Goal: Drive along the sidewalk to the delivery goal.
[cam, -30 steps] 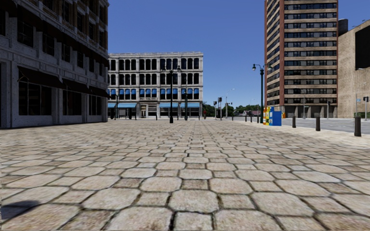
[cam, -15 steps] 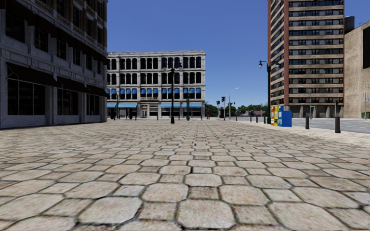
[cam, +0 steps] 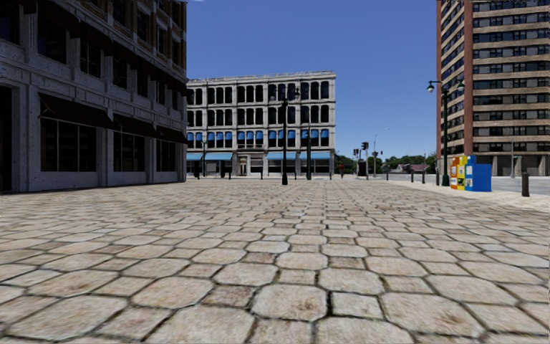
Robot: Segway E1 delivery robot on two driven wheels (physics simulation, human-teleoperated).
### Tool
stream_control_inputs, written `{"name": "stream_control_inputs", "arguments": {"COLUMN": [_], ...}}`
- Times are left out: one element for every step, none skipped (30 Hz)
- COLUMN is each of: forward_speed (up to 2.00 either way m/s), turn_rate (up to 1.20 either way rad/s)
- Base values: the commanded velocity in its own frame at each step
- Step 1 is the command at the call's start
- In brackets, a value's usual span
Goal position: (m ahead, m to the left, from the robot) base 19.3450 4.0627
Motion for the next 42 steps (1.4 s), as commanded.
{"name": "stream_control_inputs", "arguments": {"forward_speed": [2.0,2.0,2.0,2.0,2.0,2.0,2.0,2.0,2.0,2.0,2.0,2.0,2.0,2.0,2.0,2.0,2.0,2.0,2.0,2.0,2.0,2.0,2.0,2.0,2.0,2.0,2.0,2.0,2.0,2.0,2.0,2.0,2.0,2.0,2.0,2.0,2.0,2.0,2.0,2.0,2.0,2.0], "turn_rate": [0.36,0.36,0.36,0.36,0.36,0.36,0.36,0.36,0.36,0.36,0.36,0.36,0.36,0.36,0.36,0.36,0.36,0.36,0.36,0.36,0.35,0.32,0.31,0.31,0.0,0.0,0.0,0.0,0.0,0.0,0.0,0.0,0.0,0.0,0.0,0.0,0.0,0.0,0.0,0.0,0.0,0.0]}}
